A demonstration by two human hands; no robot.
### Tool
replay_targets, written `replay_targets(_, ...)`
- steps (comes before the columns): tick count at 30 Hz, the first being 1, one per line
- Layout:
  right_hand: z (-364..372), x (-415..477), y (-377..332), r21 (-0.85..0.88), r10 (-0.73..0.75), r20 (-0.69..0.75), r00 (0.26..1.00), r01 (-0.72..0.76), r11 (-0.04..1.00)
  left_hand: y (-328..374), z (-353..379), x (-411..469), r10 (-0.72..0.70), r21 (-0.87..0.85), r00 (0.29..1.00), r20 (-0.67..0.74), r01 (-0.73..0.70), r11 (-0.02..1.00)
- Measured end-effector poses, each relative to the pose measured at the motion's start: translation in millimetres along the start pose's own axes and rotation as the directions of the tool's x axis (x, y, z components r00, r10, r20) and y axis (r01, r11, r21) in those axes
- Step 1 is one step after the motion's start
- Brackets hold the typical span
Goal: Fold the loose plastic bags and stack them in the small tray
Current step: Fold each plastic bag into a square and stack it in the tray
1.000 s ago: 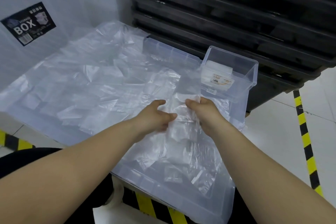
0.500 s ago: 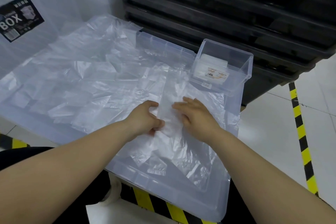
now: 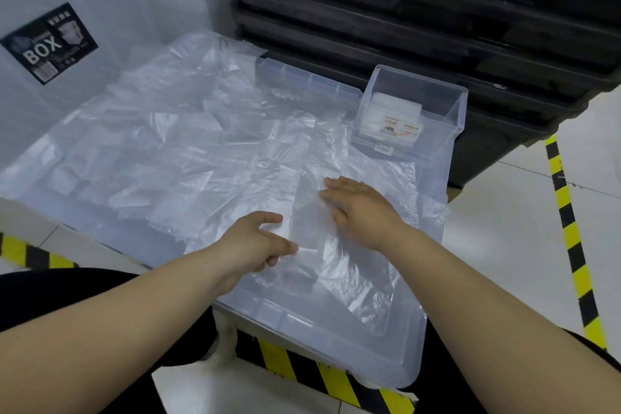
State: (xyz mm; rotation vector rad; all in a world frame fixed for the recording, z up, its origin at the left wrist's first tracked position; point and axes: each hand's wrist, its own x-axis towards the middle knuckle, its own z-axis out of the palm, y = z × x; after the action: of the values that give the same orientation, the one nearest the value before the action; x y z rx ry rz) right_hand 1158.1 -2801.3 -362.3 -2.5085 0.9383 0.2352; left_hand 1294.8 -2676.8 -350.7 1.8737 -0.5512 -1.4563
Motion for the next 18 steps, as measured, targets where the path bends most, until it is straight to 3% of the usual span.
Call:
replay_targets(10,-1.9,-2.2,-1.0,-0.012,0.006,0.032,0.999,-0.005,1.0,12.2,-0.6,-8.4,0.255,-0.083,0.967,-0.017,-0.256,0.963)
replay_targets(14,-2.5,-2.0,-1.3,-0.022,0.002,0.041,0.999,-0.001,1.0,9.5,5.1,-5.6,0.215,-0.046,0.971,-0.102,-0.22,0.974)
replay_targets(18,-3.6,-2.3,-1.9,-0.025,-0.002,0.046,0.999,0.003,1.0,3.2,12.7,-10.0,0.089,-0.022,0.995,-0.043,-0.09,0.996)
